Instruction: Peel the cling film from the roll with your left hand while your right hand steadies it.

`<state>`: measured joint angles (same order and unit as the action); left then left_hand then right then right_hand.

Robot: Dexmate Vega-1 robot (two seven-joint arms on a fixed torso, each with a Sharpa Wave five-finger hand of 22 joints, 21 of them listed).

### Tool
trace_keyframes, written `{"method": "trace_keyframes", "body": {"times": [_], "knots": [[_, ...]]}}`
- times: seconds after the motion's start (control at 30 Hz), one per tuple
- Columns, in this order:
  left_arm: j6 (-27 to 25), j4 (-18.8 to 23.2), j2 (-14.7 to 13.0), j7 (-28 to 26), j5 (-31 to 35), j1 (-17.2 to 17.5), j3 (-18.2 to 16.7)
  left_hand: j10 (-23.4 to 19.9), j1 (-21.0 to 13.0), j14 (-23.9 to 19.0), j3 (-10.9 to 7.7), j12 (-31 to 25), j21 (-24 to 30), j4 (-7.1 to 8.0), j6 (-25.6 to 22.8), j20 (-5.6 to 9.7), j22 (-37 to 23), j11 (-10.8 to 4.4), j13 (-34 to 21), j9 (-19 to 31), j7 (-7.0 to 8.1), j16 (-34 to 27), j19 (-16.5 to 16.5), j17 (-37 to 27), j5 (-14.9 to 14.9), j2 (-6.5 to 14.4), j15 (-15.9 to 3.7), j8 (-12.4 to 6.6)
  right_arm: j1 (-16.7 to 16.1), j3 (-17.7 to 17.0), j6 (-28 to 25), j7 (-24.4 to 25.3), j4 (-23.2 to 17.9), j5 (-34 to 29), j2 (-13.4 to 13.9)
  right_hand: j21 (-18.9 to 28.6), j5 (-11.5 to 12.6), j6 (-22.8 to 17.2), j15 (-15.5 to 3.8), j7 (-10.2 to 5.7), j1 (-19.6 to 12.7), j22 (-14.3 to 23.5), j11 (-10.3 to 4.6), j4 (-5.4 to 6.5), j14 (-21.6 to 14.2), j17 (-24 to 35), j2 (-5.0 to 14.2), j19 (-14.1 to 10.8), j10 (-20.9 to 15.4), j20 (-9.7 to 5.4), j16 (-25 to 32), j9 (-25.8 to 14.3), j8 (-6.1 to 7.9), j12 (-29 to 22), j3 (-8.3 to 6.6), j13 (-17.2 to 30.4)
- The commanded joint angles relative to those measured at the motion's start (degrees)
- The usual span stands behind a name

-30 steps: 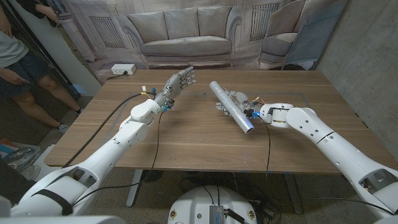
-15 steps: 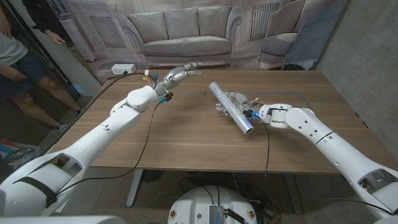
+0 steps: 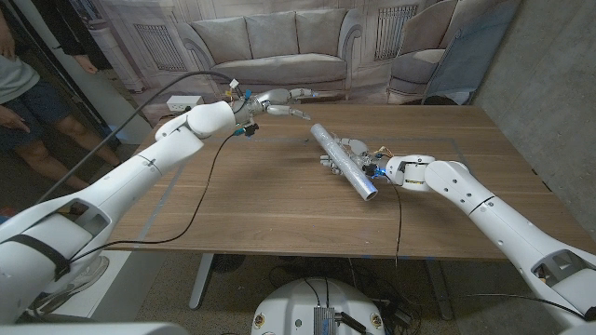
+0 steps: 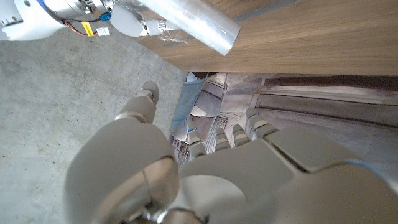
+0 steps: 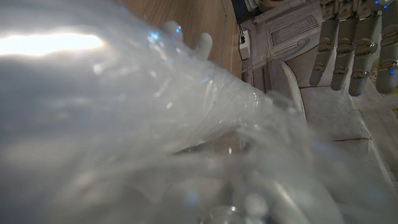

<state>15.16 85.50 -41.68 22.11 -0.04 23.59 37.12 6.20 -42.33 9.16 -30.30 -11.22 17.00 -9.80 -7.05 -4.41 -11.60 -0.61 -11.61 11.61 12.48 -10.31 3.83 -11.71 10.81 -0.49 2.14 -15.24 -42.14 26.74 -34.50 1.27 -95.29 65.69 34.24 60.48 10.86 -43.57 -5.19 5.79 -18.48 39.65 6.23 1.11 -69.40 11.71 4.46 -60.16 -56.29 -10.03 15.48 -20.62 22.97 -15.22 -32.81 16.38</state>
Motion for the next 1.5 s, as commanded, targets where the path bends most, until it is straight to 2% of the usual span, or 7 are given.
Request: {"method": "trace_keyframes", "body": {"times": [0.03,0.57,0.8,1.07,1.17,1.33,1.5], "knots": [[-2.44,4.12,-1.31,13.33,7.51,-9.69,4.07,0.43,-1.95,1.18,-0.03,-0.42,-0.08,-0.08,-0.99,0.28,-0.01,-0.40,-0.14,0.37,0.07,-0.23,-0.06,0.08,0.35,-0.34,-0.21,-0.41,-0.32,-0.26,1.10,-1.13,0.44,-0.17,-0.22,0.49,0.39,0.13,0.24,0.51,0.68,0.39,0.42,0.49,0.03,0.08,-0.09,-0.73,-0.26,-2.61,0.28,-0.08,-0.02,0.20,-0.22,0.20],[-6.32,9.10,0.83,28.09,17.33,-19.93,9.24,0.69,-4.35,2.90,0.62,-0.68,-0.57,0.31,-5.46,0.31,0.07,-1.18,-0.09,0.73,0.00,-0.12,0.76,0.50,-0.01,-0.57,-0.15,-2.16,-0.73,-0.67,1.85,-2.83,1.27,0.62,-0.58,0.81,0.38,0.11,0.52,0.73,1.39,1.37,0.51,0.97,0.15,-0.05,-0.07,-0.77,-0.32,-2.61,0.29,-0.21,-0.06,0.29,-0.34,0.35],[-7.61,8.94,2.33,32.78,20.94,-23.01,11.47,0.43,-5.90,3.85,1.46,-0.96,-0.91,0.69,-11.54,0.47,0.16,-2.26,-0.01,1.24,-0.07,-0.23,1.19,0.70,-0.23,-0.56,-0.17,-4.73,-0.62,-0.75,1.86,-3.09,1.41,0.81,-0.67,0.91,0.37,0.05,0.50,0.70,1.74,1.81,0.57,1.22,0.20,-0.11,-0.07,-0.74,-0.36,-2.61,0.29,-0.25,-0.07,0.34,-0.40,0.43],[-7.92,9.54,4.28,34.47,25.81,-24.71,13.44,-0.60,-8.48,3.96,1.68,-1.32,-0.98,0.56,-16.44,0.86,0.26,-3.37,0.09,1.45,0.09,-0.45,0.96,0.87,-0.35,0.34,-0.48,-6.73,-1.33,-1.33,2.48,-3.18,0.69,1.16,-0.35,0.96,0.35,-0.03,0.58,0.87,2.18,2.26,0.63,1.54,0.12,-0.16,-0.07,-0.68,-0.48,-2.60,0.35,-0.30,-0.08,0.35,-0.46,0.51],[-8.35,13.55,3.68,30.52,32.80,-23.36,14.01,-0.53,-8.82,3.97,1.81,-1.27,-1.03,0.49,-16.73,0.78,0.27,-3.38,0.10,1.44,0.14,-0.46,1.00,0.90,-0.38,0.23,-0.57,-6.84,-1.89,-1.64,3.10,-3.40,0.36,1.26,-0.18,0.97,0.34,-0.09,0.59,0.90,2.31,2.39,0.65,1.65,0.12,-0.18,-0.04,-0.64,-0.53,-2.60,0.36,-0.30,-0.08,0.35,-0.49,0.53],[-6.35,14.80,3.51,24.50,37.57,-20.74,13.46,-0.20,-9.36,3.90,2.06,-1.12,-1.06,0.45,-15.97,0.82,0.29,-3.62,0.11,1.34,0.18,-0.52,0.99,0.91,-0.43,0.07,-1.06,-6.47,-2.44,-1.82,3.72,-4.24,0.16,1.42,0.13,0.99,0.35,-0.11,0.64,0.92,2.51,2.60,0.71,1.81,0.07,-0.20,0.00,-0.62,-0.64,-2.60,0.40,-0.28,-0.11,0.34,-0.55,0.57],[-5.93,11.61,5.94,27.48,36.55,-21.57,14.17,-0.22,-9.82,3.79,2.39,-1.11,-1.08,0.52,-14.56,0.97,0.31,-3.90,0.11,1.19,0.15,-0.59,0.92,0.90,-0.47,-0.04,-1.28,-5.82,-2.78,-1.87,4.14,-4.66,-0.01,1.42,0.38,1.01,0.35,-0.15,0.54,0.97,2.72,2.85,0.69,1.98,-0.13,-0.24,0.04,-0.61,-0.67,-2.61,0.49,-0.28,-0.14,0.37,-0.63,0.62]]}}
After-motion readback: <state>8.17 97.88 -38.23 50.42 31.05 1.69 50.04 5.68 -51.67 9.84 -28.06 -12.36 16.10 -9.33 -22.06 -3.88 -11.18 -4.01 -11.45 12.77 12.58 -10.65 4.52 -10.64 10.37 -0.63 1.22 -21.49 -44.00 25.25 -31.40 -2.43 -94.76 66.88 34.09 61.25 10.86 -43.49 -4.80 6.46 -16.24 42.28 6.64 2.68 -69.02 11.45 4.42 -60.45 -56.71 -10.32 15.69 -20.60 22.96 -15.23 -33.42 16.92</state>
